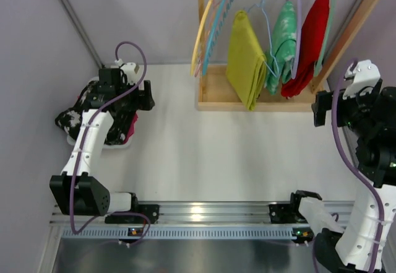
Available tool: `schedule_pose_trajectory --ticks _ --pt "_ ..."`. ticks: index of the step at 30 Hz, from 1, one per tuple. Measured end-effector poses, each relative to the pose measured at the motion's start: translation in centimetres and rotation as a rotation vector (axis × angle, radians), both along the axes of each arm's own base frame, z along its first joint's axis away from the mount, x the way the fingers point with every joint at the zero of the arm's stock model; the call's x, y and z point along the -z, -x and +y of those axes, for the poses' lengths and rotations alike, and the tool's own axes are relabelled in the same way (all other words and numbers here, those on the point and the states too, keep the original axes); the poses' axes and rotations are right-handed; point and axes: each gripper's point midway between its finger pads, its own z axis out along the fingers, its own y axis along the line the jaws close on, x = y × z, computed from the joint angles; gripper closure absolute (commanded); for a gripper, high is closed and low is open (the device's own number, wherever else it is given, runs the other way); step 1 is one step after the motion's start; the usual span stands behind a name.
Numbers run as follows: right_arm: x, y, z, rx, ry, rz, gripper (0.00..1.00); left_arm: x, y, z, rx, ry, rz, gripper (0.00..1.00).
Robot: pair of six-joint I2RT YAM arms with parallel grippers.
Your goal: Remove the trousers from the hanger
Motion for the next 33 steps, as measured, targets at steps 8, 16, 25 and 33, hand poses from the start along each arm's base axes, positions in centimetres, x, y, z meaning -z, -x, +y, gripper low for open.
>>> schedule_pose_trajectory --ticks 8,16,25,33 --pt "-6.9 -2.9 2.4 -0.137 -0.066 -0.104 0.00 -1.8 0.1 0.1 -0.021 0.012 -0.057 0.01" --pt "-9.7 -8.6 7.6 -0.316 -0.159 -0.113 0.08 -3.1 0.0 0.9 -0.074 -0.005 -0.109 0.01" --pt "-13.0 -12.8 15.0 -0.428 -0.221 -0.215 0.28 -3.3 -0.1 1.3 -0.111 -0.006 -0.113 0.01" --pt "-13.7 -18.5 16.6 -0.314 -0.280 -0.290 0.41 -3.8 0.1 1.7 -0.124 -0.020 -0.131 0.01"
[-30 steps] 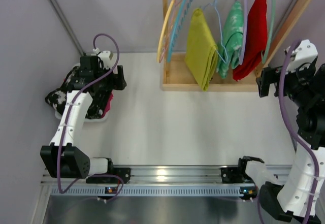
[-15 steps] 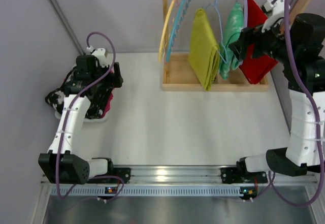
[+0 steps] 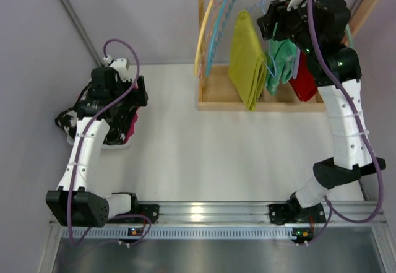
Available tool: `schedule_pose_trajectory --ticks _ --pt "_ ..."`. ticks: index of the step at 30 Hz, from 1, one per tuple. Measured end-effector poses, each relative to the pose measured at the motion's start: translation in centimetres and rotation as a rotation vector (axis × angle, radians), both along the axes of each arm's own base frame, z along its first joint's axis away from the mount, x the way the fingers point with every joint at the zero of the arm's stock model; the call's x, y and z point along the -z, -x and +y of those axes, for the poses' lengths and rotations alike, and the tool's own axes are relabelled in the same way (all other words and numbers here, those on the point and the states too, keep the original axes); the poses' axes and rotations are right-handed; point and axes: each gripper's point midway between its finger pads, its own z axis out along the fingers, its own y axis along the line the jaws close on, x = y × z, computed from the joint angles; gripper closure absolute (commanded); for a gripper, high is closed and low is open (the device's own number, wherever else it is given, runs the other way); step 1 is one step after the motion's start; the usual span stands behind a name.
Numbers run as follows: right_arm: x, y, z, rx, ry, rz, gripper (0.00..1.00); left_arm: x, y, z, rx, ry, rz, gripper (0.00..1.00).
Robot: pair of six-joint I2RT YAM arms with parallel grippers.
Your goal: Remove the trousers from the hanger
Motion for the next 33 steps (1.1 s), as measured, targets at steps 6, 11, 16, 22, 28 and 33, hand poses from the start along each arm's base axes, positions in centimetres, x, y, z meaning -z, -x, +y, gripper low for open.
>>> schedule_pose_trajectory --ticks 6,11,16,22,28,33 --pt "2.1 -5.0 0.2 0.107 -0.018 0.019 0.48 -0.1 0.1 0.0 -0.002 0.003 -0.004 0.01" --pt "4.5 -7.9 0.3 0.163 -0.002 0.054 0.56 -0.1 0.0 0.1 -0.015 0.007 -0.003 0.01" --pt "5.7 -9.0 0.6 0.172 -0.012 0.079 0.72 -0.1 0.0 0.4 -0.030 -0.004 -0.003 0.01" --pt "5.1 -9.2 0.7 0.178 -0.047 0.066 1.00 -0.1 0.0 0.8 -0.047 -0.017 -0.004 0.01" --pt "4.8 -9.1 1.1 0.159 -0.058 0.060 1.00 -0.3 -0.3 1.2 -0.076 -0.019 -0.017 0.02" --pt "4.4 -8.5 1.6 0.126 -0.090 0.052 1.00 -0.9 -0.8 1.2 -0.089 -0.005 -0.046 0.04"
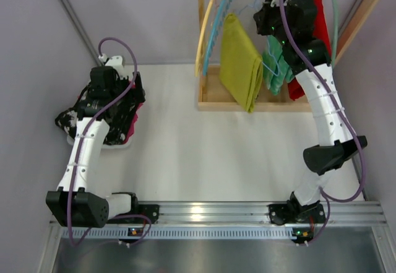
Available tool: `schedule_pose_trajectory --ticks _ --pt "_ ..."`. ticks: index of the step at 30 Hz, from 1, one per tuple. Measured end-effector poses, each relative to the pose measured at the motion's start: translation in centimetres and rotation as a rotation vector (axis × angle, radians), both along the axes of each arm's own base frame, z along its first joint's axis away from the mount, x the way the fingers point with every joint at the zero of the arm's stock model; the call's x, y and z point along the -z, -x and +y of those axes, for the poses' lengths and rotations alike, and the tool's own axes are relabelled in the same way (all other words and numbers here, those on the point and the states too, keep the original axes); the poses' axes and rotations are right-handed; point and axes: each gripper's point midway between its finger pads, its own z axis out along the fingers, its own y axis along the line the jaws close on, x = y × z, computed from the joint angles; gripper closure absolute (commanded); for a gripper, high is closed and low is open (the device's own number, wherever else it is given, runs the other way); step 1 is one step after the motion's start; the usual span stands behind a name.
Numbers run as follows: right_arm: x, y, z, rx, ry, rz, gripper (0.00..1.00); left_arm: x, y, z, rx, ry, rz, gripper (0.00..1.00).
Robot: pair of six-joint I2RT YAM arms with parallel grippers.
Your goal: Remove the trousers from the hanger
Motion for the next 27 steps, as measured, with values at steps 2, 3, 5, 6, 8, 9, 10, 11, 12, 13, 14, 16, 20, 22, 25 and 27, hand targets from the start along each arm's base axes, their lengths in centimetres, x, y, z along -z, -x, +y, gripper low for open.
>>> schedule_pose_trajectory --ticks 2,3,5,6,8,9,10,11,12,13,14,16,20,22,25,27 --pt "-0.4 0.4 0.5 -0.028 -0.017 -0.004 1.00 -0.3 -0.1 0.0 -0.002 0.005 -0.013 0.04" --pt "-0.5 0.5 0.6 -0.037 -0.022 -0.006 1.00 -0.6 -0.2 -0.1 -0.004 0.010 -0.026 0.03" --pt "-0.9 0.7 0.8 -0.049 -0.031 -0.013 1.00 -1.1 -0.3 -0.1 -0.008 0.021 -0.050 0.01" --pt "-1.1 0.8 0.8 -0.050 -0.034 -0.019 1.00 -1.3 -0.2 -0.2 -0.009 0.025 -0.061 0.01" --pt "-1.6 1.0 0.7 -0.047 -0.042 -0.033 1.00 -1.8 -0.2 -0.2 -0.010 0.030 -0.081 0.01" --pt "-2.0 1.1 0.6 -0.045 -0.049 -0.043 1.00 -2.3 -0.2 -0.3 -0.009 0.034 -0.098 0.01" --pt "-2.2 1.3 0.5 -0.043 -0.056 -0.051 1.00 -2.7 -0.3 -0.3 -0.007 0.035 -0.113 0.01" --pt "-2.6 1.5 0.4 -0.044 -0.064 -0.063 1.00 -3.1 -0.3 -0.4 -0.002 0.038 -0.132 0.01" --pt "-2.8 1.8 0.4 -0.044 -0.071 -0.069 1.00 -3.5 -0.3 -0.5 0.003 0.040 -0.150 0.01" --pt "-3.1 2.1 0.3 -0.045 -0.080 -0.074 1.00 -3.9 -0.2 -0.5 0.009 0.041 -0.169 0.01" --pt "-3.4 2.4 0.2 -0.046 -0.086 -0.080 1.00 -4.2 -0.1 -0.6 0.017 0.041 -0.187 0.01" --pt "-4.0 3.0 -0.1 -0.045 -0.097 -0.090 1.00 -4.8 0.3 -1.0 0.046 0.039 -0.224 0.01" --pt "-4.9 4.6 -0.7 -0.041 -0.112 -0.105 1.00 -6.1 1.2 -2.0 0.126 0.028 -0.291 0.01" --pt "-4.7 5.6 -1.1 -0.038 -0.118 -0.101 1.00 -7.0 1.6 -2.6 0.173 0.018 -0.331 0.01" --pt "-4.6 7.0 -1.6 -0.038 -0.130 -0.092 1.00 -7.9 2.1 -3.5 0.251 -0.001 -0.379 0.01" --pt "-4.5 7.9 -1.9 -0.037 -0.144 -0.081 1.00 -8.5 2.6 -4.4 0.324 -0.013 -0.407 0.01"
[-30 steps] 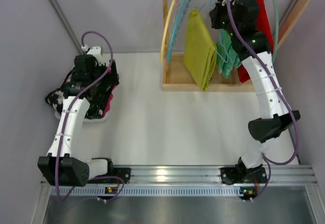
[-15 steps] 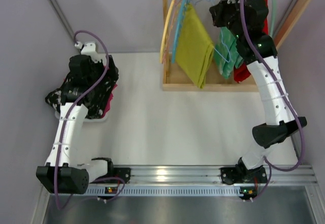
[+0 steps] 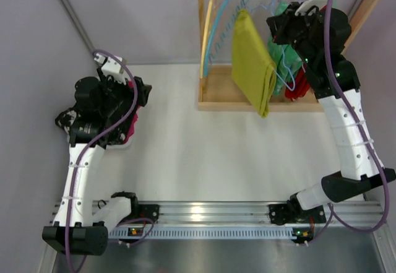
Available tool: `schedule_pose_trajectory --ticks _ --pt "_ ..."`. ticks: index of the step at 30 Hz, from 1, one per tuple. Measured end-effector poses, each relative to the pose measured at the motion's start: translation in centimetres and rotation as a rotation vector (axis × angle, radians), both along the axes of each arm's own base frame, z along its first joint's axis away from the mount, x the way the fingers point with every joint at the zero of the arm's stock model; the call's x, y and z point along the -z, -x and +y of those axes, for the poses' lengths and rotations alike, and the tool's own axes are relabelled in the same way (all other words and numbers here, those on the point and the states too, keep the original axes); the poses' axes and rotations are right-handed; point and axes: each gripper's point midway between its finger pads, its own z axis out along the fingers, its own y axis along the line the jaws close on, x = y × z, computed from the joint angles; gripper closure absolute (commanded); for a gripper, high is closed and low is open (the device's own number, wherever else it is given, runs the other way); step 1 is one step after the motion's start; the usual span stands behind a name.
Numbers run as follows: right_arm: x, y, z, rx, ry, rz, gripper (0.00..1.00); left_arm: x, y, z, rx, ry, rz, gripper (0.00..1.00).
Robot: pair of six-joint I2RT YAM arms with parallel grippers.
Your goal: Remove the trousers from the hanger
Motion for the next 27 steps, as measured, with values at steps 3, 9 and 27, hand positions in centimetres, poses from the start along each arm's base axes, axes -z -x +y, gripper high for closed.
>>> schedule_pose_trajectory --ticks 3,9,27 --pt "0.4 1.5 -0.3 -0.011 -0.019 0.023 1.00 -0.5 1.0 -1.5 0.107 -0.023 -0.036 0.01" --pt "1.5 4.6 -0.8 -0.036 -0.071 0.064 1.00 -1.2 2.6 -5.0 0.292 -0.069 -0.109 0.01" --pt "4.5 10.3 -3.6 0.033 -0.192 0.165 1.00 3.6 9.0 -24.7 0.729 -0.184 -0.097 0.01"
